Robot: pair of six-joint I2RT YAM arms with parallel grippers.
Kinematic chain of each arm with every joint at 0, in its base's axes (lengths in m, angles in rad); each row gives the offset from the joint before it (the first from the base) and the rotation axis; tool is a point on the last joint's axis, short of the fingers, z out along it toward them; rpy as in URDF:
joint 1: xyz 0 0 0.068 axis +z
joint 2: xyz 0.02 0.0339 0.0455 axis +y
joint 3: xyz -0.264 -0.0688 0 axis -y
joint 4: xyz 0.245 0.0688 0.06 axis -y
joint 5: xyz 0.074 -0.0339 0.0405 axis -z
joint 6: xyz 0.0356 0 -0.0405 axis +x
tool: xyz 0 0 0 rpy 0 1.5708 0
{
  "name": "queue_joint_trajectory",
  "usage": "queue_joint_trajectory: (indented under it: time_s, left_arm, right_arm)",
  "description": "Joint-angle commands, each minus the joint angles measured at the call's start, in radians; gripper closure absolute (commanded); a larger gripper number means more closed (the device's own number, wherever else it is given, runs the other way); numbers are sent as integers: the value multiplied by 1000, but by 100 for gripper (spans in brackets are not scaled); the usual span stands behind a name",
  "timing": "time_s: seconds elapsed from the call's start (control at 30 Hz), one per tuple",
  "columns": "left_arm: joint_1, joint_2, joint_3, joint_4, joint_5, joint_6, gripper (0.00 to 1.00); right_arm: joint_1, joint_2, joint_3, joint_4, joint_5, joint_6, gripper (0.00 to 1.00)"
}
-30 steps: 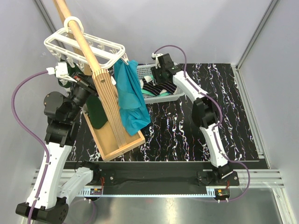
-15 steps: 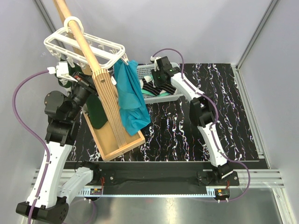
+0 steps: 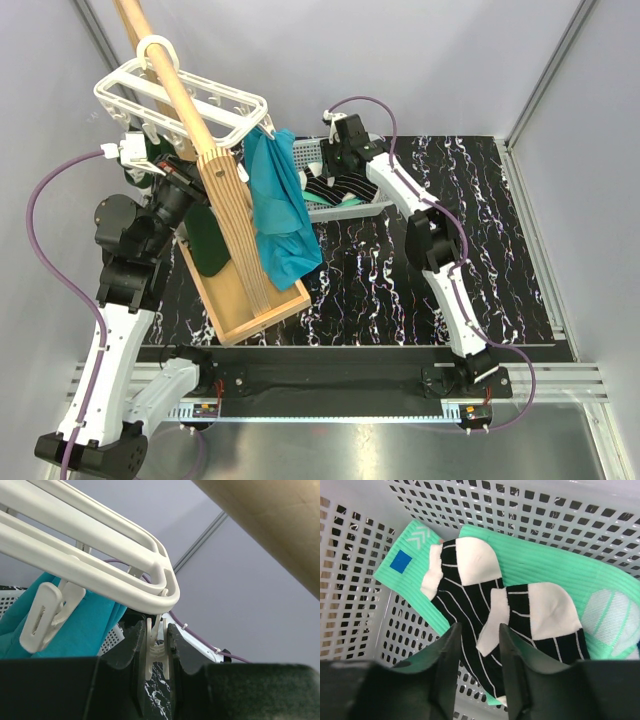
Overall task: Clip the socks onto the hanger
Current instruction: Pick up the sock from the bin.
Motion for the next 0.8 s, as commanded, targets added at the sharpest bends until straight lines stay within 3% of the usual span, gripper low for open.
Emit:
queue_joint_trajectory:
  time_s: [0.0, 0.2, 0.43, 0.63, 0.77]
  left_arm:
    - [5, -12, 6, 31, 40, -2, 100]
    - [11, -14, 4, 31, 43, -2, 100]
    - [15, -14, 3, 31, 51, -4, 100]
    - [21, -11, 10, 26, 54, -2, 100]
    - [22, -11, 10, 25, 54, -4, 100]
  right_arm:
    - [0, 21, 34, 27, -21, 27, 55]
    - [-2, 58, 39, 10, -16, 37, 55]
    - [-2, 72, 34, 27, 62, 44, 64]
    - [-2, 83, 72, 30, 84, 37, 78]
    - [-2, 83, 91, 24, 107, 40, 98]
